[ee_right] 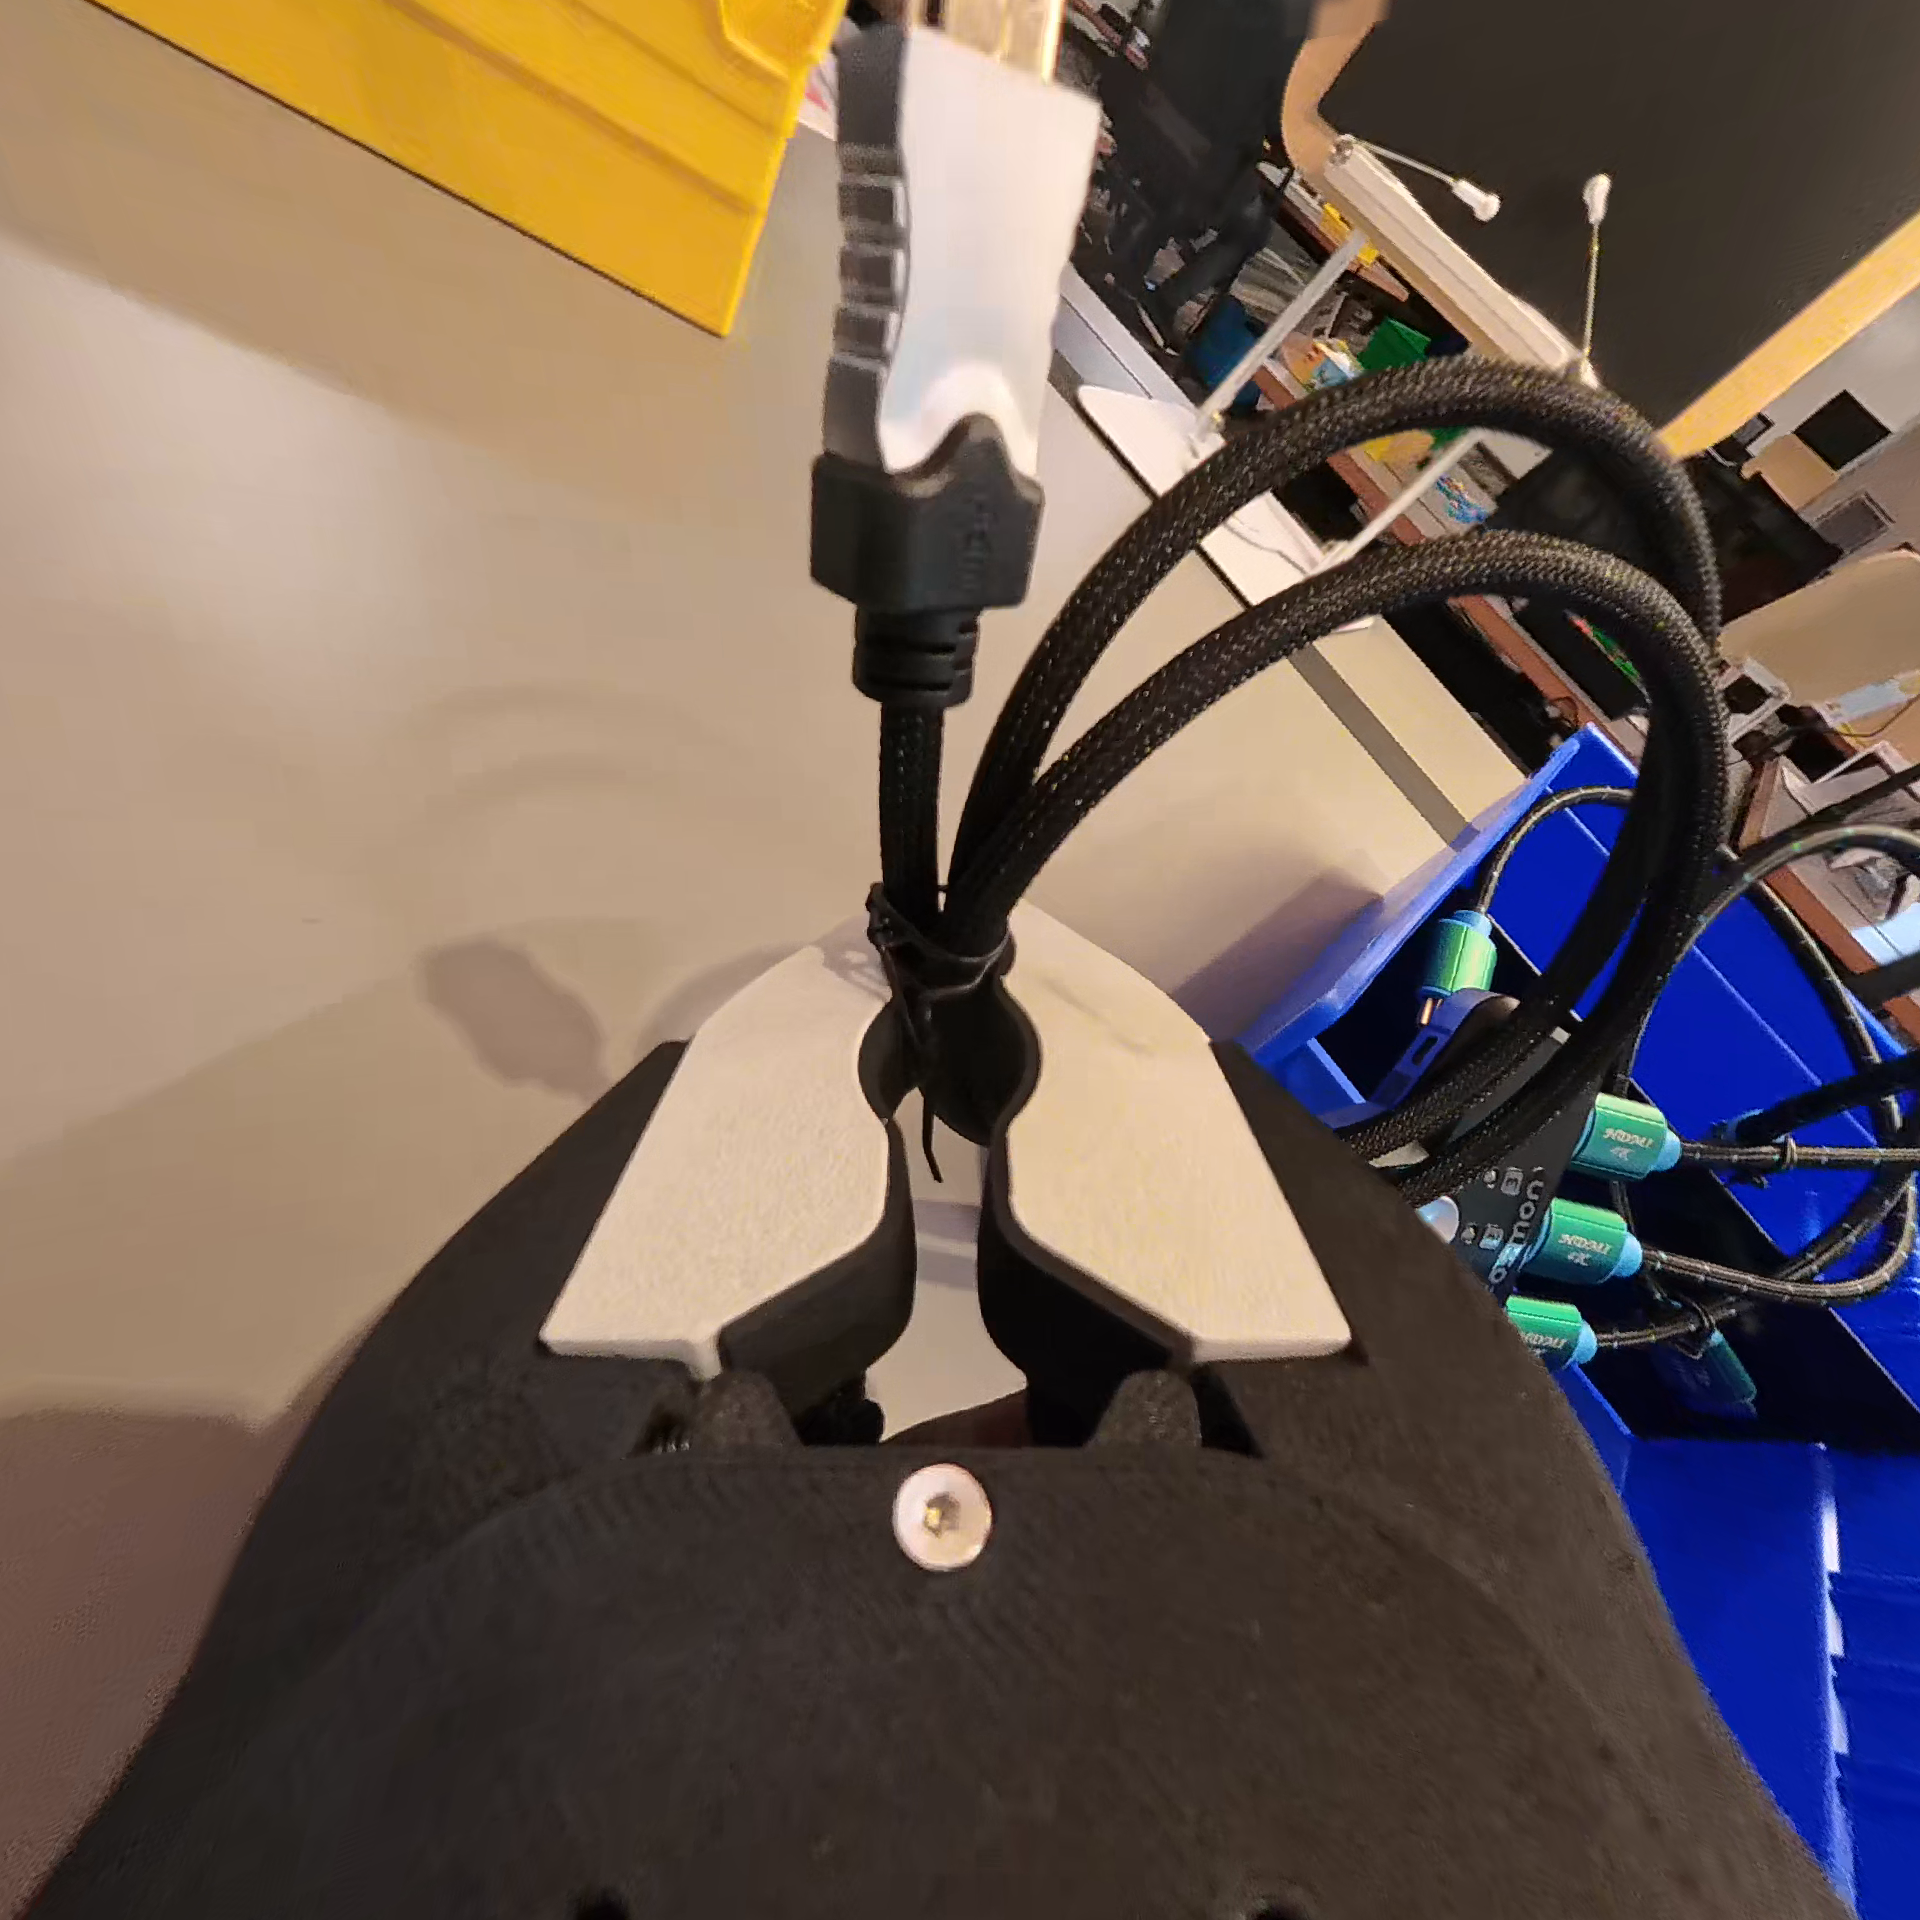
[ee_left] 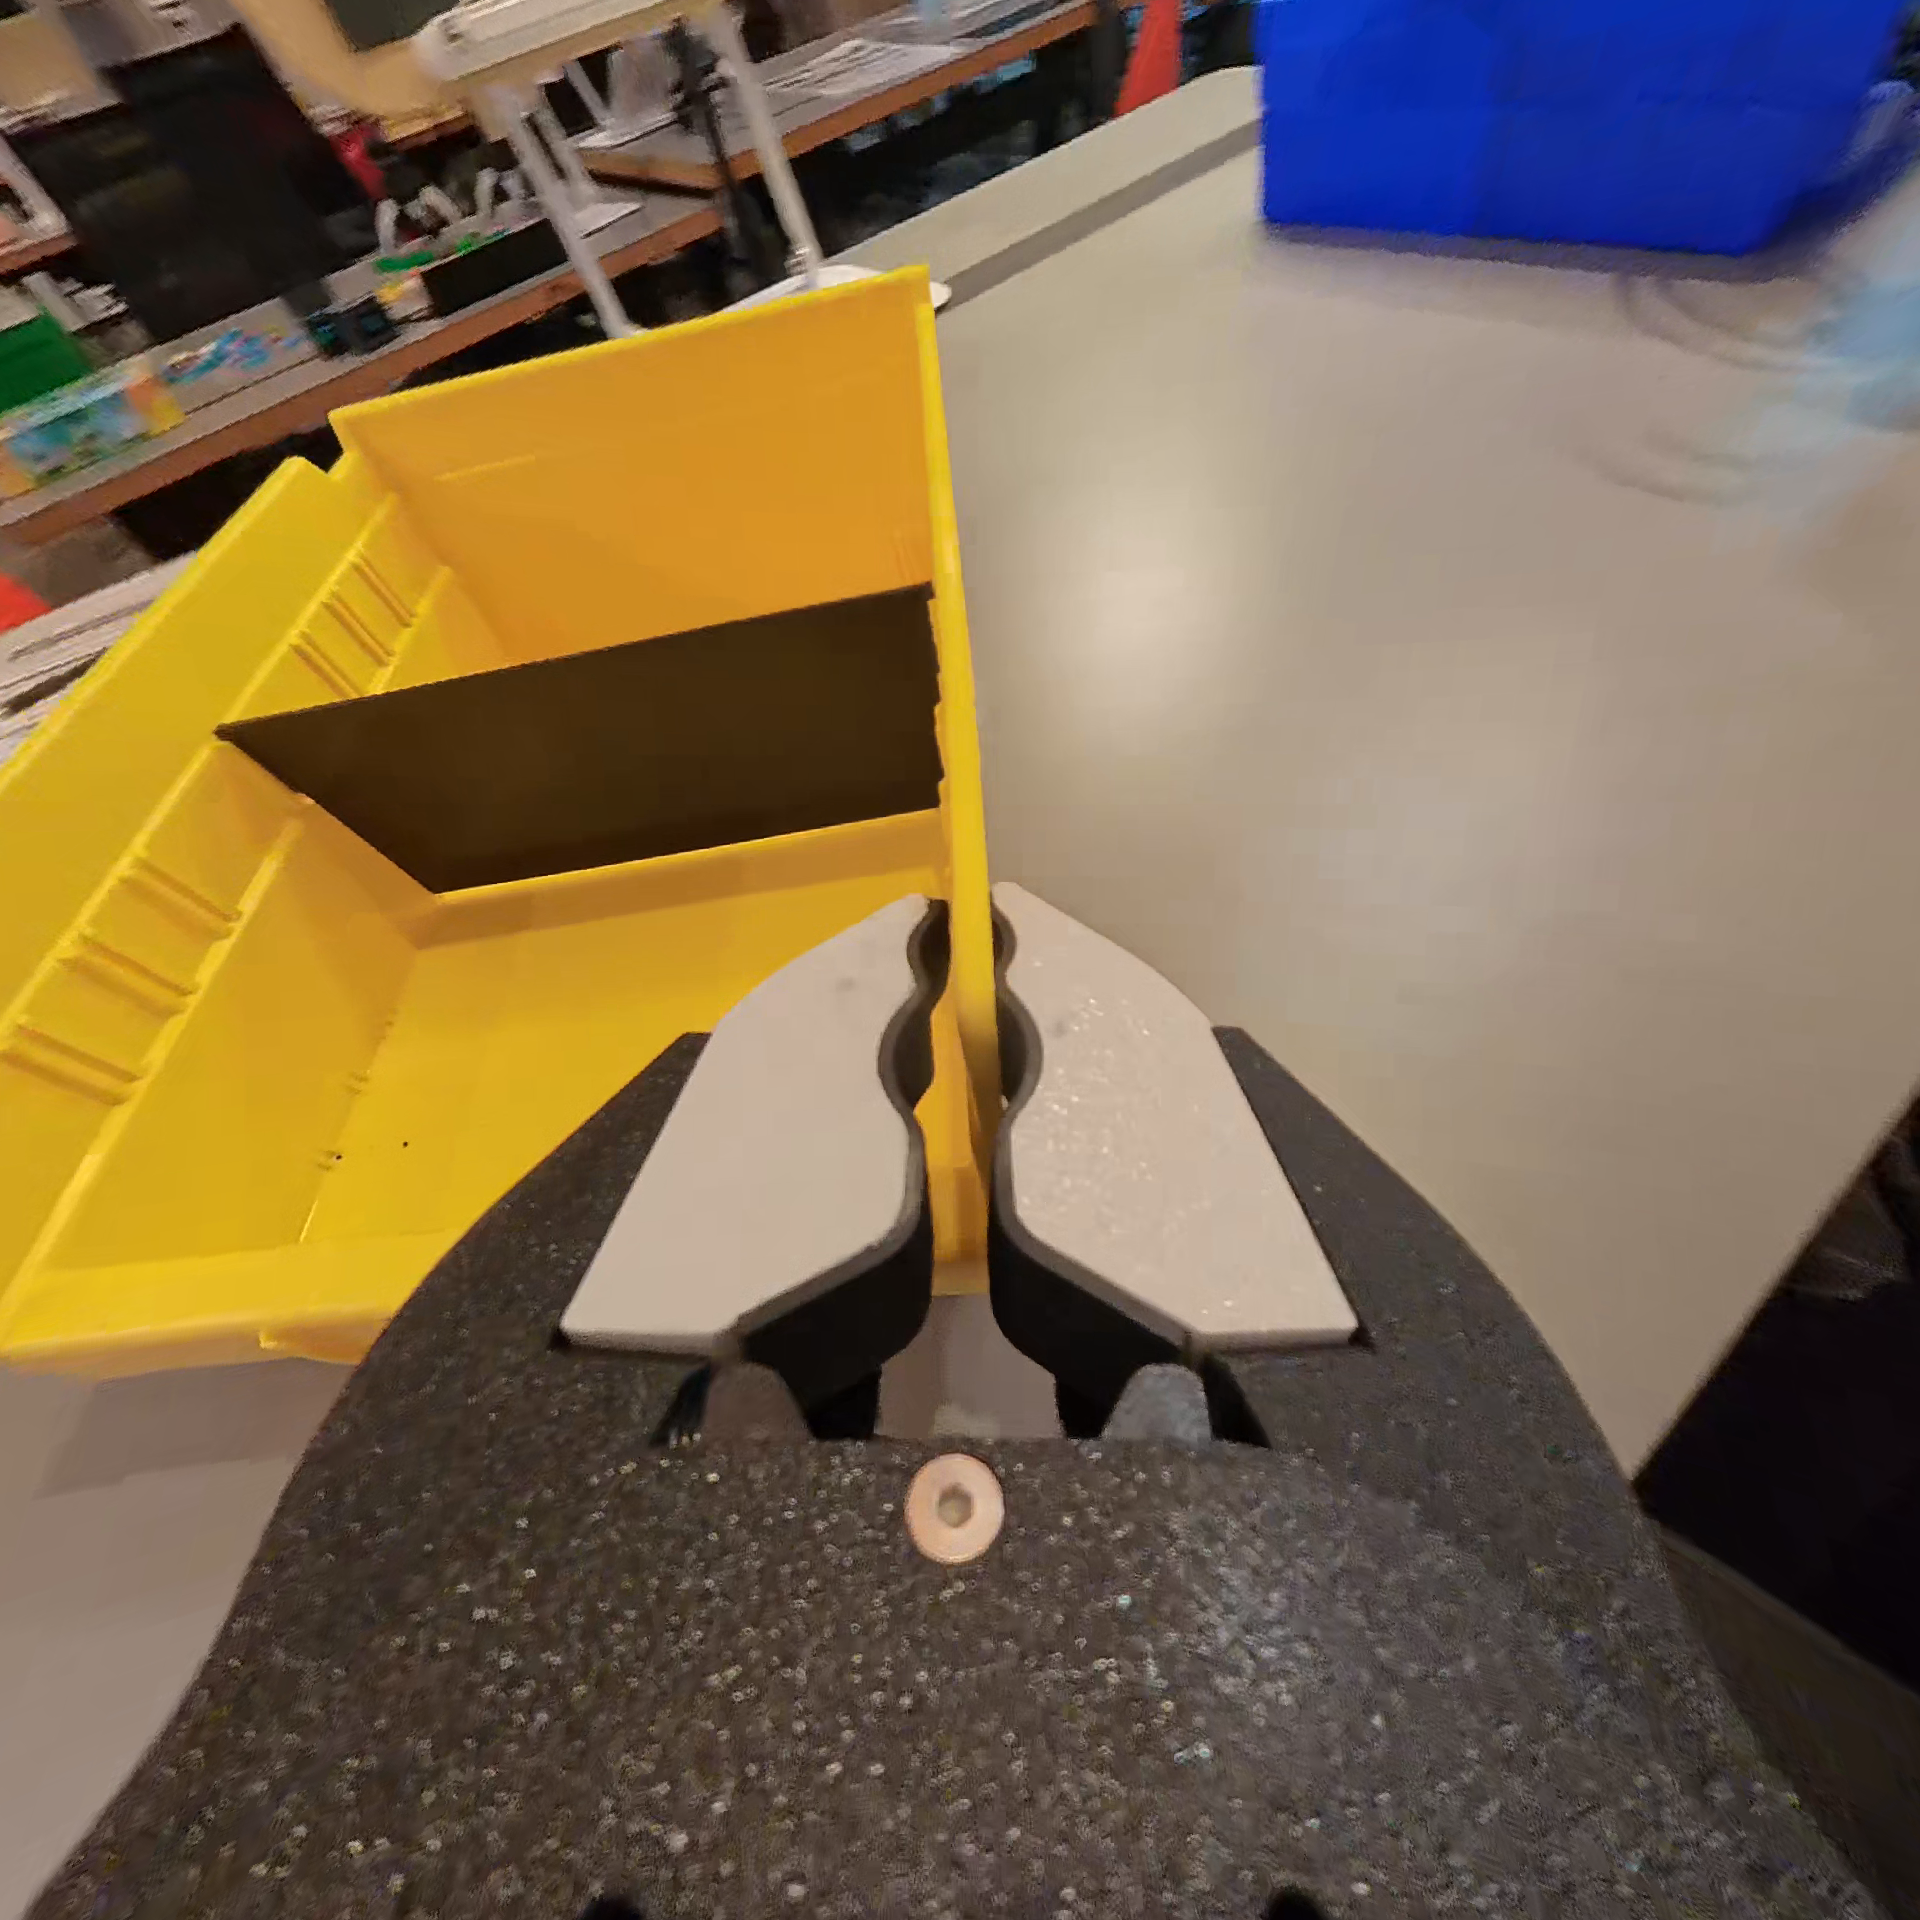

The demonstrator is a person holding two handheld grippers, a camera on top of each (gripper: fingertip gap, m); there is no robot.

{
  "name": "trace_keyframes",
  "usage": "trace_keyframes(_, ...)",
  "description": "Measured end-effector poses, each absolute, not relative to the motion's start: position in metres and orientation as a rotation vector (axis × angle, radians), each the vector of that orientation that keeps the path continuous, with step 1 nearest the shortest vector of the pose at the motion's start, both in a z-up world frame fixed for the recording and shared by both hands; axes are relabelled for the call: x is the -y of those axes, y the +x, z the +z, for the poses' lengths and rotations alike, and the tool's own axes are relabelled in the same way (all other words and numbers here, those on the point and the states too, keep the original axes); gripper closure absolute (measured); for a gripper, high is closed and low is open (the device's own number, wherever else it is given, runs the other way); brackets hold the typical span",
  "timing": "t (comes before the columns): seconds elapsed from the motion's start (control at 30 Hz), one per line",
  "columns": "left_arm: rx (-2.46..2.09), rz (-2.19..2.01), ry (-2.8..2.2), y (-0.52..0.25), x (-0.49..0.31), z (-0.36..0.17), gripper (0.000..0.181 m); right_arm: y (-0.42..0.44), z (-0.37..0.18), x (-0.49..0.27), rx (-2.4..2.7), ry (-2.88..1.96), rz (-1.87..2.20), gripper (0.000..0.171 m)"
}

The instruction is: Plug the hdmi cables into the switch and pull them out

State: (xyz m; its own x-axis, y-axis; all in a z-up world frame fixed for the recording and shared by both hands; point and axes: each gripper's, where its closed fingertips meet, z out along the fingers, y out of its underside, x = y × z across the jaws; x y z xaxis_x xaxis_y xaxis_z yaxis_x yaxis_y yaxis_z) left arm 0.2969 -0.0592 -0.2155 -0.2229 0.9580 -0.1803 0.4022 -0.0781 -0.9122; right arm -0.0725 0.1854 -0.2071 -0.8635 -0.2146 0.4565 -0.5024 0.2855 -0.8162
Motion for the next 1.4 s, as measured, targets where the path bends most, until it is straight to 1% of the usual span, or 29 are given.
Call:
trace_keyframes(0.2, 1.514, 1.254, -1.531, 0.289, 0.036, -0.215, 0.177, -0.082, -0.196, -0.196, 2.189, 0.531, 1.585, 0.161)
trace_keyframes(0.23, 1.506, 1.251, -1.528, 0.288, 0.035, -0.215, 0.177, -0.087, -0.192, -0.199, 2.154, 0.488, 1.584, 0.159)
trace_keyframes(0.33, 1.501, 1.254, -1.527, 0.286, 0.034, -0.215, 0.176, -0.106, -0.186, -0.210, 2.088, 0.366, 1.516, 0.140)
trace_keyframes(0.4, 1.505, 1.259, -1.522, 0.285, 0.033, -0.215, 0.176, -0.120, -0.185, -0.212, 2.092, 0.278, 1.501, 0.135)
trace_keyframes(0.53, 1.514, 1.270, -1.512, 0.285, 0.033, -0.215, 0.176, -0.139, -0.180, -0.212, 2.122, 0.138, 1.476, 0.127)
trace_keyframes(0.67, 1.515, 1.275, -1.504, 0.285, 0.032, -0.214, 0.176, -0.138, -0.180, -0.214, 2.155, 0.129, 1.446, 0.125)
trace_keyframes(0.97, 1.505, 1.289, -1.487, 0.284, 0.031, -0.213, 0.175, -0.129, -0.202, -0.212, 2.234, 0.150, 1.354, 0.111)
trace_keyframes(1.1, 1.502, 1.292, -1.477, 0.285, 0.031, -0.212, 0.175, -0.132, -0.203, -0.202, 2.181, 0.170, 1.281, 0.110)
trace_keyframes(1.3, 1.501, 1.293, -1.475, 0.284, 0.030, -0.212, 0.175, -0.143, -0.206, -0.188, 2.166, 0.119, 1.235, 0.119)
trace_keyframes(1.4, 1.500, 1.295, -1.474, 0.283, 0.029, -0.212, 0.175, -0.154, -0.210, -0.180, 2.196, 0.035, 1.271, 0.119)
